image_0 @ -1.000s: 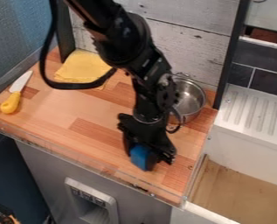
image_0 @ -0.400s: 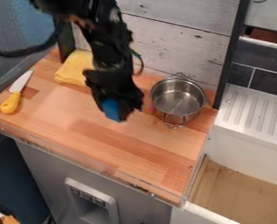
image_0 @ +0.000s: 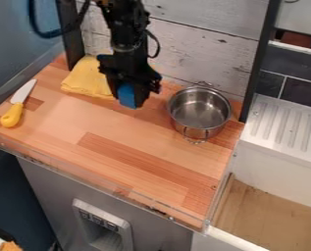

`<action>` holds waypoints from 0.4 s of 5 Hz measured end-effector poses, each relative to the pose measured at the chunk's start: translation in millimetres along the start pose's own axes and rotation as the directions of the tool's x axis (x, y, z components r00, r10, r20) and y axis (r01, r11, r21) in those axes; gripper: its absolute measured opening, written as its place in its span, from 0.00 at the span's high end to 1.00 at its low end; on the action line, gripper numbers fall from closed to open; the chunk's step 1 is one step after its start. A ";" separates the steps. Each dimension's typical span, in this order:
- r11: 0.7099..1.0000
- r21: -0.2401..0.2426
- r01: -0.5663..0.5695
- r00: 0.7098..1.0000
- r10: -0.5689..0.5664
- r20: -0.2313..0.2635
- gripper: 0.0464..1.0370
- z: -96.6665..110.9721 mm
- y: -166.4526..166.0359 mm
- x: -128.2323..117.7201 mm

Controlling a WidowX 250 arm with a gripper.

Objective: Put the blue object in between the cloth and the pot

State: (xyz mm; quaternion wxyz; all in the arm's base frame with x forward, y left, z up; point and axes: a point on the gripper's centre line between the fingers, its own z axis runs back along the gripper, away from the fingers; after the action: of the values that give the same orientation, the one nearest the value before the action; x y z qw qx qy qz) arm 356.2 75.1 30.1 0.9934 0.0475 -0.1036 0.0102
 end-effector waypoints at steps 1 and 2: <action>1.000 0.015 -0.009 1.000 0.009 -0.026 0.43 -16.7 5.1 18.0; 1.000 0.020 -0.016 1.000 0.017 -0.025 0.43 -29.8 8.1 35.9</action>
State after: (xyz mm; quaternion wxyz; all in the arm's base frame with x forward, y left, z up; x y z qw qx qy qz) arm 397.2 86.4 9.3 0.9940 0.0564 -0.0915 0.0199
